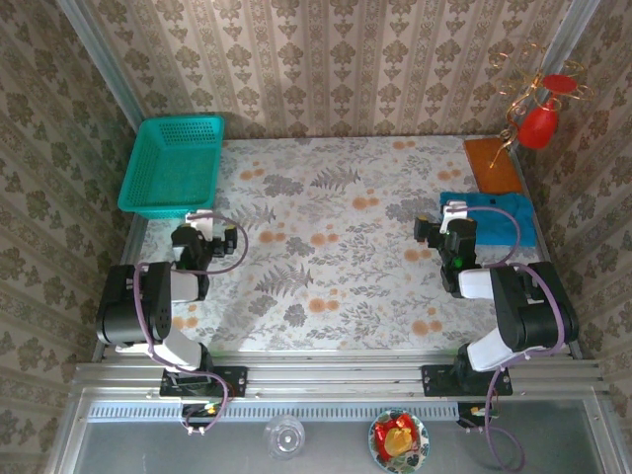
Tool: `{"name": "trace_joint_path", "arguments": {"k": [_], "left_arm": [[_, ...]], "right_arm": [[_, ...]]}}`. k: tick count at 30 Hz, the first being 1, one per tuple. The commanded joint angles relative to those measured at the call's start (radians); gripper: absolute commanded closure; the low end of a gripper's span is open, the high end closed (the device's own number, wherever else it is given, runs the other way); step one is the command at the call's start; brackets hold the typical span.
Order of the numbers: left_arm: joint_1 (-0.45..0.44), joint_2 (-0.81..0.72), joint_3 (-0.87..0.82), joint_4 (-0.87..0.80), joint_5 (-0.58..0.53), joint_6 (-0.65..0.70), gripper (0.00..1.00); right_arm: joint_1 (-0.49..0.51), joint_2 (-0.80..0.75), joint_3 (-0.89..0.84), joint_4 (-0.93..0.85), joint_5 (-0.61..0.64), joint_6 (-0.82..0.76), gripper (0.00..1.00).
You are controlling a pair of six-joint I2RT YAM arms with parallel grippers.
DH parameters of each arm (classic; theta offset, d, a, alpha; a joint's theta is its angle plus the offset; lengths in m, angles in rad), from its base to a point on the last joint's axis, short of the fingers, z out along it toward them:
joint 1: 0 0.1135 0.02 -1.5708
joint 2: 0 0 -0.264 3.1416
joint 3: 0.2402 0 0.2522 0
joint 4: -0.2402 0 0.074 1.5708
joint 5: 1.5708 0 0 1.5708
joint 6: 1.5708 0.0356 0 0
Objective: Fold the inside-out t-shirt
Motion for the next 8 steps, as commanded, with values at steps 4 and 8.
{"name": "trace_joint_path", "arguments": {"k": [4,8], "left_arm": [[-0.009,-0.008,0.012,0.033,-0.013,0.009,0.0],[-0.008,-0.007,0.011,0.033,-0.013,0.008,0.0]], "right_arm": [[-0.004,0.009,-0.001,0.039,-0.006,-0.008,0.0],[-0.004,0.004,-0.008,0.047,-0.006,-0.008,0.0]]}}
